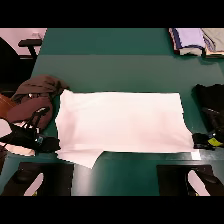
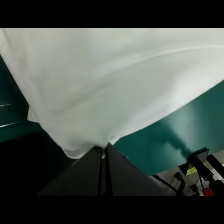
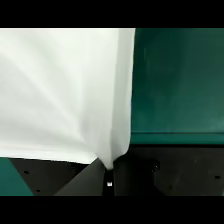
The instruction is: Fold the shirts.
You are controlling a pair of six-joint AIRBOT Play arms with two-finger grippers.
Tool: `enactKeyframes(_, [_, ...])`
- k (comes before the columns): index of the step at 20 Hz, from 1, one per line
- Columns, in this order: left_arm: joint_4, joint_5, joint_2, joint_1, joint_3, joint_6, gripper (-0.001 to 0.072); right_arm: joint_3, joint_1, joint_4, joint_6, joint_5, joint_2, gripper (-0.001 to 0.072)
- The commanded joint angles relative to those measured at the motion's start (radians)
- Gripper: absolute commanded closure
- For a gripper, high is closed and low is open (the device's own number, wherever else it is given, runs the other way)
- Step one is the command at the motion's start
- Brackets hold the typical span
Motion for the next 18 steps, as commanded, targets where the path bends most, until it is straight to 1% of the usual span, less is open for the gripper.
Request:
enactKeyframes(1, [0.023, -0.023, 0.016, -0.066, 0.067, -0.066, 0.0685, 0.032, -0.008, -0.038, 0.000, 0.050, 0.083, 0.0698])
enactKeyframes(2, [0.050, 0.019, -0.015, -0.066, 0.101, -0.064, 0.0685, 0.066, 0.005, -0.037, 0.001, 0.045, 0.064, 0.0699])
enactKeyframes(4, [0.116, 0.134, -0.113, -0.066, 0.181, -0.024, 0.0684, 0.158, 0.053, -0.036, 0.002, 0.014, -0.020, 0.0698])
enactKeyframes(7, [0.153, 0.296, -0.304, -0.066, 0.294, 0.036, 0.0683, 0.298, 0.123, -0.034, 0.014, -0.085, -0.189, 0.0698])
enactKeyframes(10, [0.172, 0.413, -0.510, -0.066, 0.403, 0.048, 0.0682, 0.460, 0.135, 0.066, 0.016, -0.153, -0.390, 0.0698])
enactKeyframes(12, [0.175, 0.474, -0.610, -0.066, 0.457, 0.070, 0.0682, 0.556, 0.135, 0.122, 0.015, -0.181, -0.506, 0.0698])
enactKeyframes(15, [0.180, 0.554, -0.708, -0.066, 0.495, 0.074, 0.0681, 0.668, 0.135, 0.198, 0.011, -0.203, -0.651, 0.0697])
enactKeyframes(18, [0.180, 0.614, -0.732, -0.066, 0.495, 0.073, 0.0681, 0.740, 0.135, 0.243, 0.007, -0.211, -0.755, 0.0695])
